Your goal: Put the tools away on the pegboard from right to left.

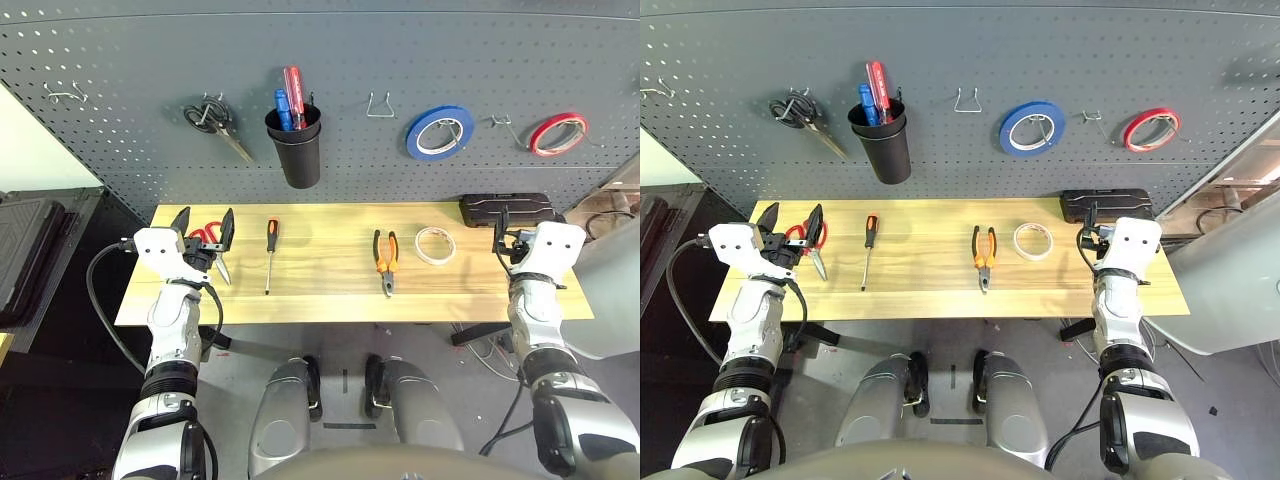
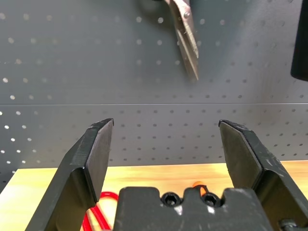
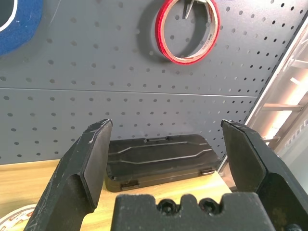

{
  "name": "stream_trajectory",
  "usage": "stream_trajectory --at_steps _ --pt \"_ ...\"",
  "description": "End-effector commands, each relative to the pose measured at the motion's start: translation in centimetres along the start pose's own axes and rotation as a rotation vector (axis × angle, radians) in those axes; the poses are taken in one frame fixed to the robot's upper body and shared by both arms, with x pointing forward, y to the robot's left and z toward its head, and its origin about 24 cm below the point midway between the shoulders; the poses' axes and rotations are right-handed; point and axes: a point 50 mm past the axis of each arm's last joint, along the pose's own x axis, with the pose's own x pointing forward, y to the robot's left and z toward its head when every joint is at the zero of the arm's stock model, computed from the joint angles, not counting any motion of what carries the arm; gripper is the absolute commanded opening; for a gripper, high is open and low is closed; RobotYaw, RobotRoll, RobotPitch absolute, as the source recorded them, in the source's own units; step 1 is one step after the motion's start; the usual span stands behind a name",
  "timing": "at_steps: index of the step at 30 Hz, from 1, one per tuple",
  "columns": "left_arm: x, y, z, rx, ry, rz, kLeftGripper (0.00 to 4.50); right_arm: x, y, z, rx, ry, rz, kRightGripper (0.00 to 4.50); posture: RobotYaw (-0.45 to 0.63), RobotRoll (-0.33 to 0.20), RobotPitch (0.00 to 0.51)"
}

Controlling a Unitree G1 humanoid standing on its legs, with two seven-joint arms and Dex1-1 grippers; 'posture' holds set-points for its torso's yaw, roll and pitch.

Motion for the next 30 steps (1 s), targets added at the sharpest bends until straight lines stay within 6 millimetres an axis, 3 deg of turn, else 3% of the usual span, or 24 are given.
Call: stream_trajectory --at_steps 1,25,30 --pt "-0.6 -0.1 -0.6 0.002 0.022 -0.002 4.47 -0.1 -0.1 0.0 -0.006 -0.005 0.003 4.5 0.07 0.0 0.131" --pt "-2.2 -1.4 -0.1 -0.004 0.065 -0.075 4.47 -0.1 -1.2 -0.3 -0.043 0.092 0.068 4.5 0.06 0.0 0.245" --pt "-2.8 -2.6 0.0 0.021 0.096 -0.219 4.47 0.1 -1.6 -0.8 -0.055 0.175 0.121 4.5 0.06 0.0 0.261"
